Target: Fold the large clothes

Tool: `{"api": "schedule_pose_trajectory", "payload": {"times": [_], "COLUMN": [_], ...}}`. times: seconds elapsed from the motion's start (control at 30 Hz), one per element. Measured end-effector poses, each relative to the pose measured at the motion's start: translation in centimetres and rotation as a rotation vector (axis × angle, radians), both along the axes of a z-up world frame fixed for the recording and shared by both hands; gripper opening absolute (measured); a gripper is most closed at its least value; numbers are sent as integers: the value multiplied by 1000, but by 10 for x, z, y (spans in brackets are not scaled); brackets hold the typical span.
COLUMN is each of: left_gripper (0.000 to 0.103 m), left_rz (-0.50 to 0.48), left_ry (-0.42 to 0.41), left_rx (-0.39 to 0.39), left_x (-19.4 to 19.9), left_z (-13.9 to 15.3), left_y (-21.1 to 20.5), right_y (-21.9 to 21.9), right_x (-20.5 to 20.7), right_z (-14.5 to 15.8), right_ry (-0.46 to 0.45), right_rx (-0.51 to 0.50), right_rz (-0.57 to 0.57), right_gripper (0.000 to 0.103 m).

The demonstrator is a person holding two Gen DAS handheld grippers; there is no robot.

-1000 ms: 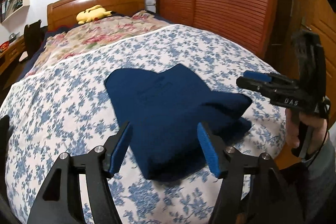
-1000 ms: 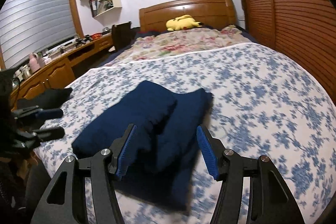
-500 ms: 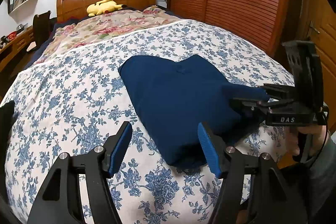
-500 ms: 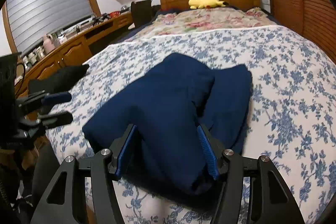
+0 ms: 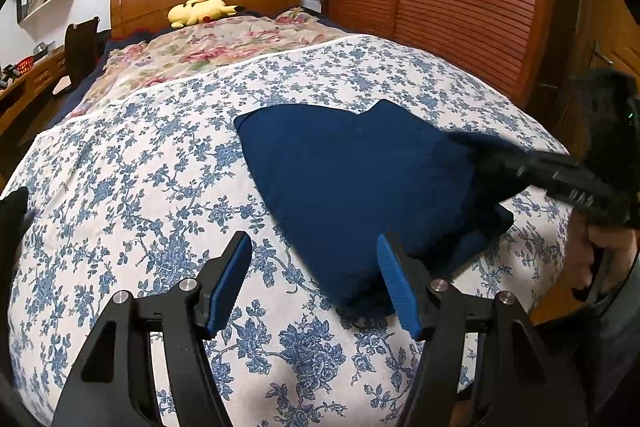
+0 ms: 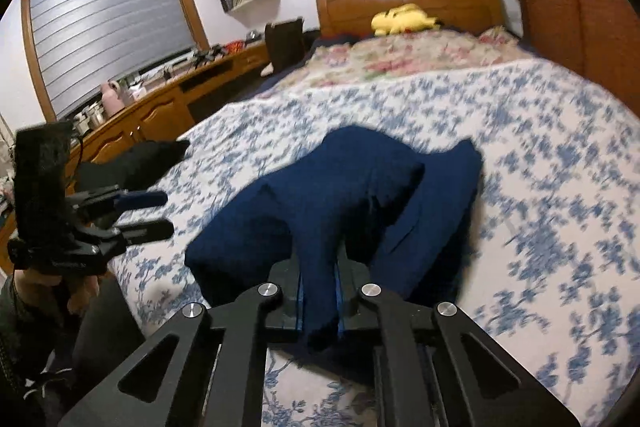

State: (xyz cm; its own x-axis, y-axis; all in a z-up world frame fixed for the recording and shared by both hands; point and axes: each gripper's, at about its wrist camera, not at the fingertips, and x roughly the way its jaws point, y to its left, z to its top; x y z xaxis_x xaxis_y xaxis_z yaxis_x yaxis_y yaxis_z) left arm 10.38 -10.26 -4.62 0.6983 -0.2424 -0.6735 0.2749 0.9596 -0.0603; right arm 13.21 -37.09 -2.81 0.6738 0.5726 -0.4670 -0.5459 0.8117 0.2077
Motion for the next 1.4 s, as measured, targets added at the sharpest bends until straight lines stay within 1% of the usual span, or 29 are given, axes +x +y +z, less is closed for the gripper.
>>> {"api": "schedule_pose_trajectory", "payload": {"times": [0.07,0.13,0.17,0.2,0.27,0.3,0.37,0.43,0.47,0.5,0.53,0.6,0.7,0.77,0.83,0.9,0.93,1.03,1.07,1.2,1.33,1.4], "left_gripper": [66,66,66,66,66,66,66,66,66,66,66,66,66,66,66,66,66,66,66,66,66,66], "left_rz": [-2,-4,-5,-5,-5,-5,-2,1,3,4,5,9,15,19,24,29,31,38,41,43,45,45], "left_ry": [-1,-3,-4,-5,-6,-5,-3,0,2,2,3,6,9,9,10,12,12,12,14,14,17,19], "left_rx": [1,1,0,-1,-4,-4,-11,-16,-19,-21,-24,-27,-28,-30,-31,-32,-34,-38,-42,-51,-54,-57], "left_x": [0,0,-1,-1,-2,-2,-2,-4,-4,-5,-6,-7,-8,-9,-9,-10,-10,-10,-9,-6,-2,-1], "left_z": [0,0,0,0,0,0,-2,-3,-5,-5,-6,-9,-11,-12,-13,-15,-15,-17,-18,-20,-23,-24], "left_y": [0,0,0,0,1,0,2,4,6,7,8,12,17,20,24,28,30,35,37,40,41,42], "right_y": [-12,-21,-24,-25,-29,-28,-24,-23,-24,-24,-22,-19,-5,10,27,40,46,53,54,52,50,48], "right_x": [-4,-3,0,5,8,10,8,1,-3,-6,-9,-16,-21,-22,-20,-14,-9,15,18,19,19,9], "right_z": [3,2,-3,-10,-25,-27,-23,-14,-9,-5,-1,5,9,6,-1,-11,-18,-49,-60,-66,-63,-53], "right_ry": [-19,-19,0,36,79,85,54,19,3,-14,-38,-80,-116,-123,-116,-88,-54,113,140,162,131,104], "right_rx": [-8,-59,-101,-129,-125,-132,-155,-148,-138,-127,-116,-91,-64,-76,-113,-159,-188,-236,-255,-240,-239,-224], "right_rz": [-30,-95,-122,-117,-112,-120,-138,-156,-164,-171,-176,-164,-111,-73,-35,-14,-20,-24,-21,-31,-43,-47], "right_gripper": [10,10,10,10,10,12,22,39,43,50,51,52,52,52,52,52,52,52,52,52,52,52]}}
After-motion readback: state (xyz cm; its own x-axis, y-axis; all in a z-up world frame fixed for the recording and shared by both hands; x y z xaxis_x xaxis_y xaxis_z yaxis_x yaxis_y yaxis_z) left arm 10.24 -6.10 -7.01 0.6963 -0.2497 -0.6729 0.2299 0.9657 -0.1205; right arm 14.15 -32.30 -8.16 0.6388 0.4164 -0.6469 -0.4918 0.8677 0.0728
